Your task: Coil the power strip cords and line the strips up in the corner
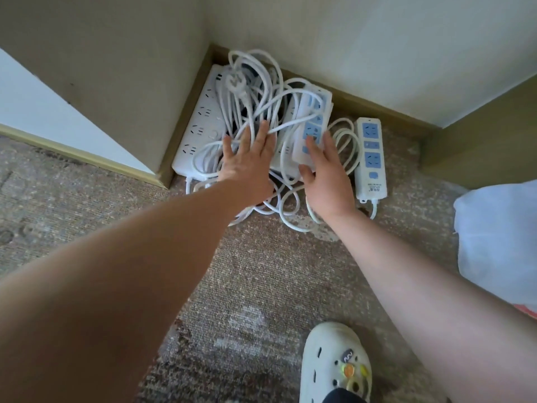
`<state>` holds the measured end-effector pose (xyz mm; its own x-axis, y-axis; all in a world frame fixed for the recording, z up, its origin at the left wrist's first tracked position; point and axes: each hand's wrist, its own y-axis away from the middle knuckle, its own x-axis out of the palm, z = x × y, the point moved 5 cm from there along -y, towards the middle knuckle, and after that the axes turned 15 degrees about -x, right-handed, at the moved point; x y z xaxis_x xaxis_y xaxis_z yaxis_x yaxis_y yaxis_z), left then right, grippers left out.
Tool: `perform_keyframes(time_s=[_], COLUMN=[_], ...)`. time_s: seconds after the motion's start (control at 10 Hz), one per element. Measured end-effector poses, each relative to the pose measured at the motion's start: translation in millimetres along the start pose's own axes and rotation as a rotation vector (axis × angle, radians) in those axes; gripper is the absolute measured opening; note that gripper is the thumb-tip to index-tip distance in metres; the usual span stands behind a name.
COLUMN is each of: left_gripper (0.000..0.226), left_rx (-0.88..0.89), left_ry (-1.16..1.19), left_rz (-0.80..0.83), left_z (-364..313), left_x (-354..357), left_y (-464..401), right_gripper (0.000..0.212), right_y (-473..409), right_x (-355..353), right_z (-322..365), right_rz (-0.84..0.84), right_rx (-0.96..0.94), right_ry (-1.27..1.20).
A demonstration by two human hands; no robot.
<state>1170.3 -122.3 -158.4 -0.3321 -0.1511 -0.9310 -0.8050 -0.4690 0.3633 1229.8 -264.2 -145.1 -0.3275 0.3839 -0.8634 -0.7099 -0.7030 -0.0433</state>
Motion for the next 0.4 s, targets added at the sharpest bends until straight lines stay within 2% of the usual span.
perform_keyframes(time_s=[0.1,0.2,0.3,0.4], left_gripper=[0.099,0.097,0.08,0.07], left_rx=[0.02,0.121,0.184,0.188], left_ry=[0.011,0.031,0.212,0.298], left_rz=[0.067,0.121,0.085,0.019], left_z=[0.9,11.3,36.2,53.5], left_x=[-3.0,-15.2,-31.9,-54.3], left_y=[-3.3,2.6,22.0,50.1], right_gripper=[0.055,0.057,0.057,0.054], right_y=[1.1,1.7,5.6,13.9], right_x=[-1.2,-5.6,-10.1,-27.0], right_z=[-0.2,4.6,12.4,21.3], right_rz=[0.016,0.059,0.096,0.097], right_rx=[-0.005,0.011,0.021,0.059], right_ry=[0.021,0.018,0.026,-0.005])
